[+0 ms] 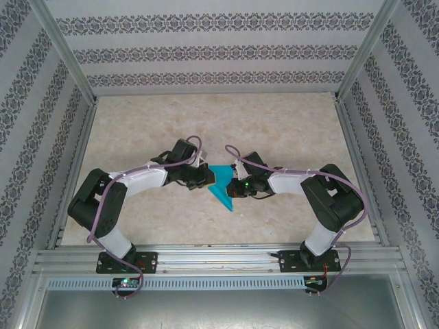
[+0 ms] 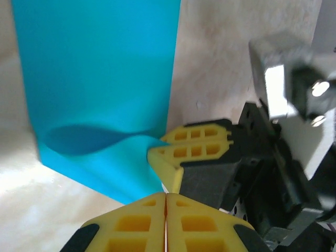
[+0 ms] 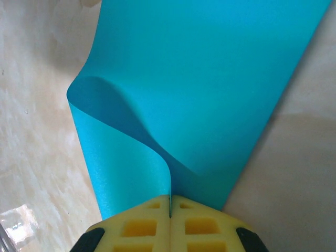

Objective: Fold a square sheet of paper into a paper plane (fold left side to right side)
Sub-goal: Third fold the triangle at the center of the table.

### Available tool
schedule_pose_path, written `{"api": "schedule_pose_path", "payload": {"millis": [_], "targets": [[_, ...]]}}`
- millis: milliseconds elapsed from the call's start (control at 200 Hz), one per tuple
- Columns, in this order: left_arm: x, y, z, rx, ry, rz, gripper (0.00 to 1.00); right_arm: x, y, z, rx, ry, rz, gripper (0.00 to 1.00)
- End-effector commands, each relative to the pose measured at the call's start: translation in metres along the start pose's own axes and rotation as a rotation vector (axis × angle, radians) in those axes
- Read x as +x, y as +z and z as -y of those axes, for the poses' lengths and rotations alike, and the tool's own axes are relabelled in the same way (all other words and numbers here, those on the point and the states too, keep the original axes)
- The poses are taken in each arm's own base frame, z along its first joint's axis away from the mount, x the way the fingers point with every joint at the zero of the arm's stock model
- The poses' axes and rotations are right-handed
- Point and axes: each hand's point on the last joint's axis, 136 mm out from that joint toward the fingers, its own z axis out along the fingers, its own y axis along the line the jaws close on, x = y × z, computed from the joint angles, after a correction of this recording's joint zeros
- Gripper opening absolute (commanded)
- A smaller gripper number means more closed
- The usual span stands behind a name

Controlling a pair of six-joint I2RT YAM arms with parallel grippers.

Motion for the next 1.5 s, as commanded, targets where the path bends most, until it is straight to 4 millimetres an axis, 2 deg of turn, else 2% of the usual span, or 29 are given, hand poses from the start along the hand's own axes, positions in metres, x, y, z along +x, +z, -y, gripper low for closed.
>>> {"api": "schedule_pose_path", "payload": {"millis": [0, 180, 415, 694, 1494], "targets": [[0.0, 0.012, 0.024, 0.106, 0.006, 0.006, 0.09, 0.027, 0.008, 0.024, 0.072, 0.06, -0.094, 0.0], [0.014, 0.032, 0.013, 0.082, -0.032, -0.014, 0.08, 0.028, 0.009, 0.026, 0.079, 0.062, -0.101, 0.0], [0.016, 0.041, -0.002, 0.036, -0.056, -0.021, 0.07, 0.029, 0.009, 0.026, 0.083, 0.059, -0.104, 0.0], [0.02, 0.046, -0.019, -0.023, -0.072, -0.042, 0.06, 0.029, 0.01, 0.028, 0.089, 0.061, -0.105, 0.0], [0.026, 0.056, -0.04, -0.071, -0.103, -0.061, 0.06, 0.03, 0.009, 0.03, 0.099, 0.058, -0.106, 0.0]]}}
